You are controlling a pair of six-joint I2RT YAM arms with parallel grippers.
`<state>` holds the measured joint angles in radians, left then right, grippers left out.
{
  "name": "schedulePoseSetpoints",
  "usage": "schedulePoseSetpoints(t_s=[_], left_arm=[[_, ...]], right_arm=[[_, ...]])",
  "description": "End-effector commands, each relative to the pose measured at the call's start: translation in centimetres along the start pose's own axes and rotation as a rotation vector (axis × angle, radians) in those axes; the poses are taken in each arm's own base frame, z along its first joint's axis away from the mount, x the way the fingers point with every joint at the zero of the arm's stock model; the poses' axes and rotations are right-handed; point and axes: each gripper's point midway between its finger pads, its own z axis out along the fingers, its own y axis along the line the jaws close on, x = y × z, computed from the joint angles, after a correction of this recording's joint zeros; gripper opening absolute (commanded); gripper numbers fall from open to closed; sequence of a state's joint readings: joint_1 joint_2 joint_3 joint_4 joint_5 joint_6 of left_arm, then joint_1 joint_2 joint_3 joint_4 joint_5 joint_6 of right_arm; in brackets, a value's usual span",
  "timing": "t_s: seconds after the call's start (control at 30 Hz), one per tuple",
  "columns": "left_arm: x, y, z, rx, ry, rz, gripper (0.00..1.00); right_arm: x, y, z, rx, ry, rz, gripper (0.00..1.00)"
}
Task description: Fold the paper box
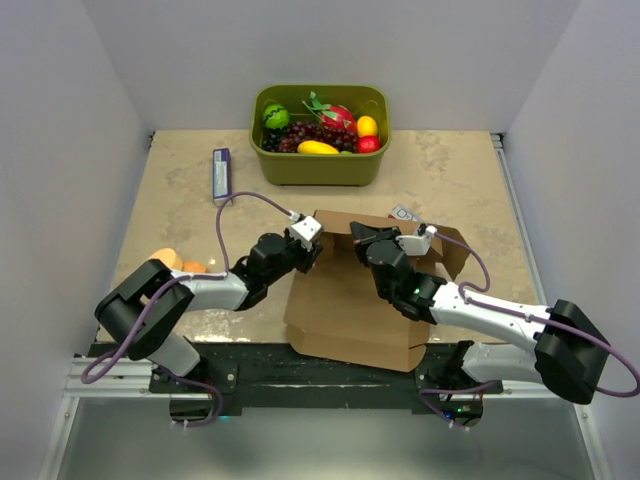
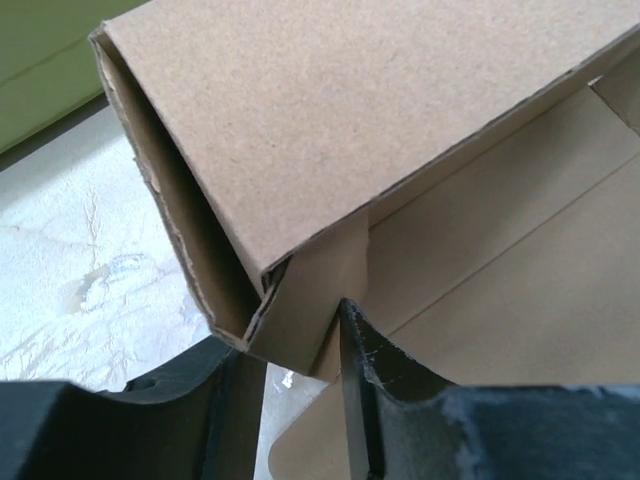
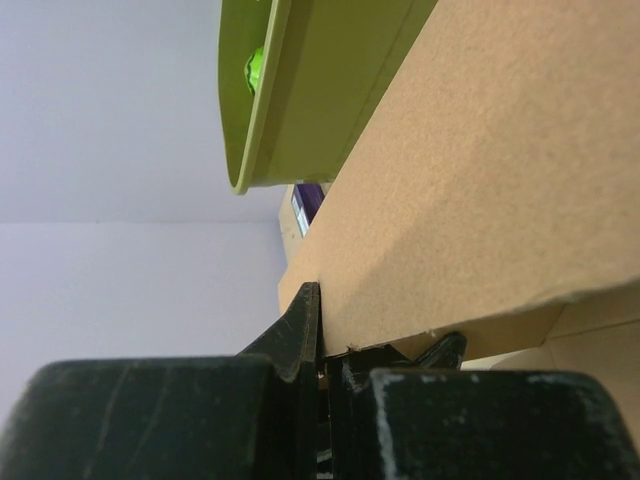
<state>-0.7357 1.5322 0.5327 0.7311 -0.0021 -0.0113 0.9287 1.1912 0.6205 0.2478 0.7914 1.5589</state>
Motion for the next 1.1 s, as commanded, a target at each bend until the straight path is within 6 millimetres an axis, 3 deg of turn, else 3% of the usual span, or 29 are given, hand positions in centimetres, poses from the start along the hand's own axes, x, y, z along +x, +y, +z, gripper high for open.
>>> schedulePoseSetpoints(t_s=[0.0,0.27,0.7,0.93,1.07], left_arm=[[-5.3,1.0,0.7,-0.058,-0.208,-0.003,0.31],[-4.7,2.1,1.0,-0.174,-0.201,-0.073,0.12],[-2.4,4.9,1.1,-0.498,-0.094,-0.006,0.04],[-1.2,5.8,0.8,-0.570,-0.047,0.013,0.02],[-1.3,5.3,0.8,-0.528,-0.032,0.039,0.00]], right_arm=[[1.5,-3.8,-0.4,0.101,0.070,-0.150,0.00],[1.7,-3.9,-0.4,0.106,0.080,-0.149,0.00],[1.6,-3.9,-0.5,0.111,0.078,-0.153,0.00],[1.3,-4.1,-0.6,0.118,0.067,-0.150,0.00],[1.2,-3.6,-0.6,0.107,0.065,-0.159,0.00]])
